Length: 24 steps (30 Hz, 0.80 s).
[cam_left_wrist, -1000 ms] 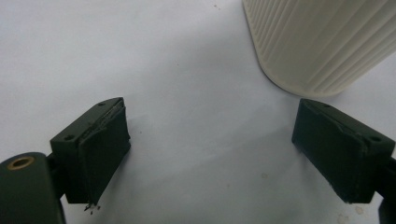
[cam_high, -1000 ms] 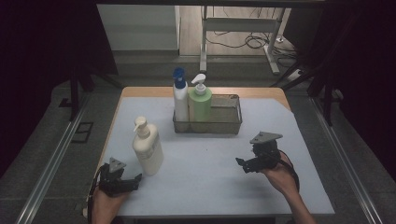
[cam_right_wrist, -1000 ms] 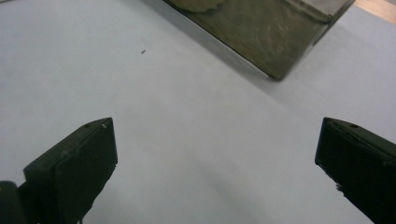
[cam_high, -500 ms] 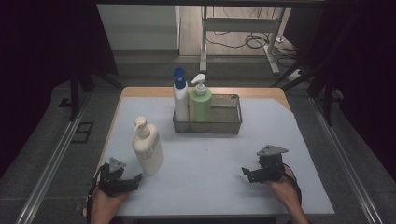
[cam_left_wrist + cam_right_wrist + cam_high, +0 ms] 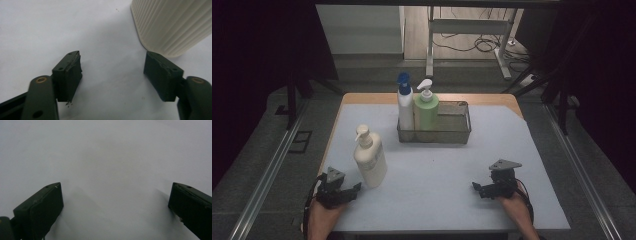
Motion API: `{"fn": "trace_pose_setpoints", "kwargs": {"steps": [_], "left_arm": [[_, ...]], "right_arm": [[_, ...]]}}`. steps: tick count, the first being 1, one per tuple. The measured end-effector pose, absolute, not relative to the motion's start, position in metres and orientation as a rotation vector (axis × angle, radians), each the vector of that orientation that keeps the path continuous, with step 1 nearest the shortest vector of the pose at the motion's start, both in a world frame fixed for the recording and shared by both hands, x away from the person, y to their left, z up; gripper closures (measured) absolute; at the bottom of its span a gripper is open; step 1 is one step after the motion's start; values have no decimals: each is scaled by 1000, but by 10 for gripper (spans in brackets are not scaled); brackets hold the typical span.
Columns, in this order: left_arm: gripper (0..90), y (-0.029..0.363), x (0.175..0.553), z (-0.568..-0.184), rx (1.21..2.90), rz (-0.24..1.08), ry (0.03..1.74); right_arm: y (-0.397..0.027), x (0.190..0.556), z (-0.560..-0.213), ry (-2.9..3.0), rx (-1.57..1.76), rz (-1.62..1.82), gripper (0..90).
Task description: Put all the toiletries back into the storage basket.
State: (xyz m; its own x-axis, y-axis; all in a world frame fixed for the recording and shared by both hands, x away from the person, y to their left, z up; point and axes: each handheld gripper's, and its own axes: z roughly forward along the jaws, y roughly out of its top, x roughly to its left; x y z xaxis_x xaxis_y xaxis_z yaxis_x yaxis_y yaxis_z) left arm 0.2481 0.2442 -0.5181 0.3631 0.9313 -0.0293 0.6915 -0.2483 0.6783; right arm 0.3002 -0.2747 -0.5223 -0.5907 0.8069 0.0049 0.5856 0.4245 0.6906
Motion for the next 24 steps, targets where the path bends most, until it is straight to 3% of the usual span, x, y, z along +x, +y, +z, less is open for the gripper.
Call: {"fn": "trace_pose_setpoints", "kwargs": {"steps": [7,17,24], "left_arm": [[502,242,258,-514,2047,489,1359],[869,238,277,-512,2066,389,1296],[894,232,287,-510,2063,359,1255]], "right_arm": [[-275,300,-523,2354,1200,950,0],[-275,300,-523,2353,1197,952,0],[-275,300,-523,2353,1196,953,0]]}}
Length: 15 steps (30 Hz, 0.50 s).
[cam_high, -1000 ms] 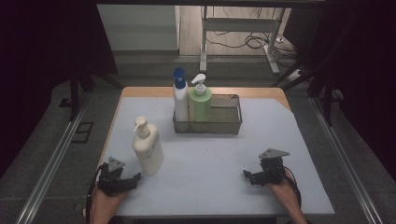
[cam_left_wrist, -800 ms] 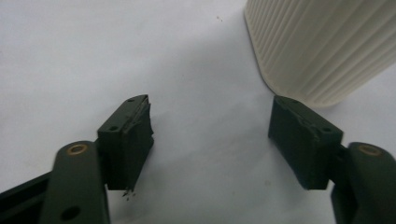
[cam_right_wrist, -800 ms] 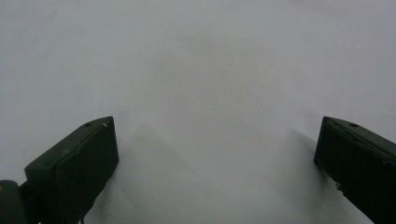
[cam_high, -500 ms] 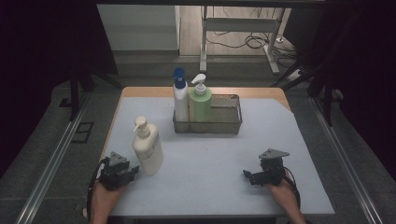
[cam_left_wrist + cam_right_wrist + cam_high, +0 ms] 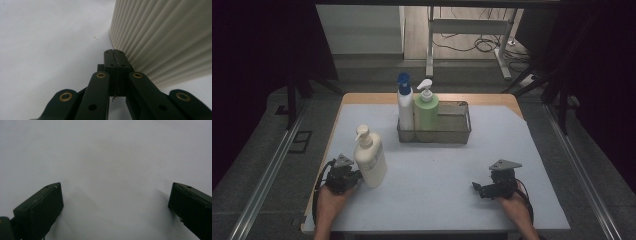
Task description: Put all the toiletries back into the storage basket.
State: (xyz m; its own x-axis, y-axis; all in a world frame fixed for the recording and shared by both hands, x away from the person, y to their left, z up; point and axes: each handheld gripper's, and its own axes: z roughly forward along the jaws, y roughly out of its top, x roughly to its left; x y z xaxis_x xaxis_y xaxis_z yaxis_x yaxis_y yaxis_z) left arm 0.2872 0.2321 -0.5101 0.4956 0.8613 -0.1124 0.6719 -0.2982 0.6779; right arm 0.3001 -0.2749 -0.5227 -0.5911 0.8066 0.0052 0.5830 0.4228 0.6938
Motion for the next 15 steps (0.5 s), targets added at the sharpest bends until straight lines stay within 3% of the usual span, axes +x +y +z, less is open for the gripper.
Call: {"fn": "trace_pose_setpoints", "kwargs": {"steps": [15], "left_arm": [[894,220,292,-515,2065,304,1227]], "right_arm": [[-275,300,-523,2354,1197,952,0]]}}
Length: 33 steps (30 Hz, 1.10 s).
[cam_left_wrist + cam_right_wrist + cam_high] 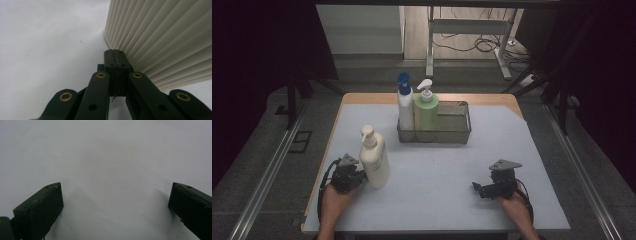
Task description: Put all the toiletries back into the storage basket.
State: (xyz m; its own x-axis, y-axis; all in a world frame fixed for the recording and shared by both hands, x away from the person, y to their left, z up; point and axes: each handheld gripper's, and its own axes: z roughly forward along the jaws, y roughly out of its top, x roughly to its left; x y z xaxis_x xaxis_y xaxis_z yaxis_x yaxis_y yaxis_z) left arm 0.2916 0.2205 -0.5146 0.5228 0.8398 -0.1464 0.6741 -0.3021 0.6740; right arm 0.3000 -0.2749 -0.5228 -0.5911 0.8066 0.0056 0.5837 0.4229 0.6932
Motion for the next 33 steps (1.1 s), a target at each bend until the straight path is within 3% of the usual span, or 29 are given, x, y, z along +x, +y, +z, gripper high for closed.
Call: {"fn": "trace_pose_setpoints", "kwargs": {"steps": [33], "left_arm": [[894,162,289,-510,2125,248,1076]], "right_arm": [[-274,300,-523,2353,1196,946,0]]}}
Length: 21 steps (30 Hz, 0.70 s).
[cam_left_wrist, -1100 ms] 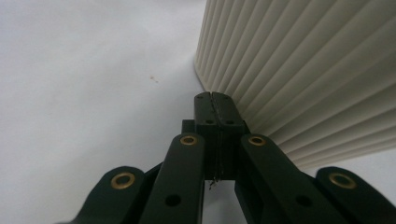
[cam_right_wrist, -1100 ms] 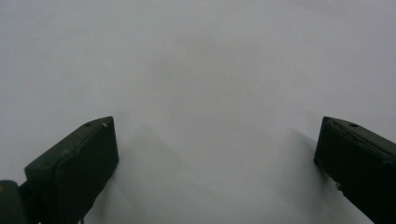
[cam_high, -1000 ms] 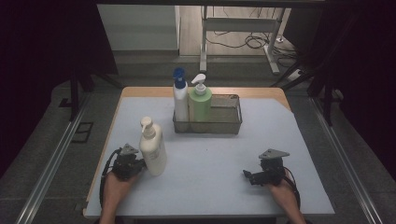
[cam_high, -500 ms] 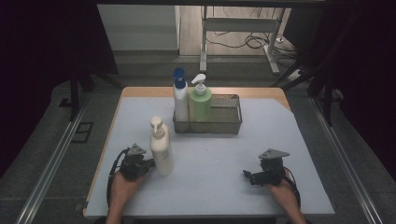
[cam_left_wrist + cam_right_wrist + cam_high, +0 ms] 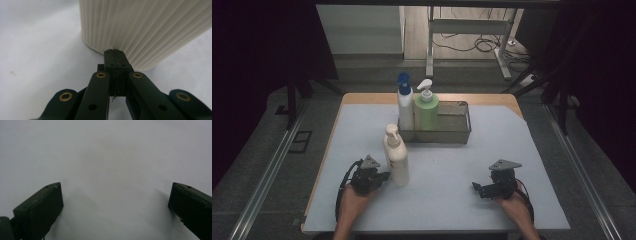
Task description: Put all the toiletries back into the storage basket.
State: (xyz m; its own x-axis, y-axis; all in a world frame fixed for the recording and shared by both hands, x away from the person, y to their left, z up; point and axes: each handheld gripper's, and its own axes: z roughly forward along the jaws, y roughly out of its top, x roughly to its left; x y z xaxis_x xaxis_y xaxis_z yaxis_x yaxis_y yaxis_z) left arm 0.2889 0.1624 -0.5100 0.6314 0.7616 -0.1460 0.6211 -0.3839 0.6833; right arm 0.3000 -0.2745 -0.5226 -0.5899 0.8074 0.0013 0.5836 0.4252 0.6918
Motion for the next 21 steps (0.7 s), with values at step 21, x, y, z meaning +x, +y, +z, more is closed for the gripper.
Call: {"fn": "trace_pose_setpoints", "kwargs": {"steps": [21], "left_arm": [[893,130,294,-517,2139,160,1006]], "right_arm": [[-274,301,-522,2358,1200,943,0]]}}
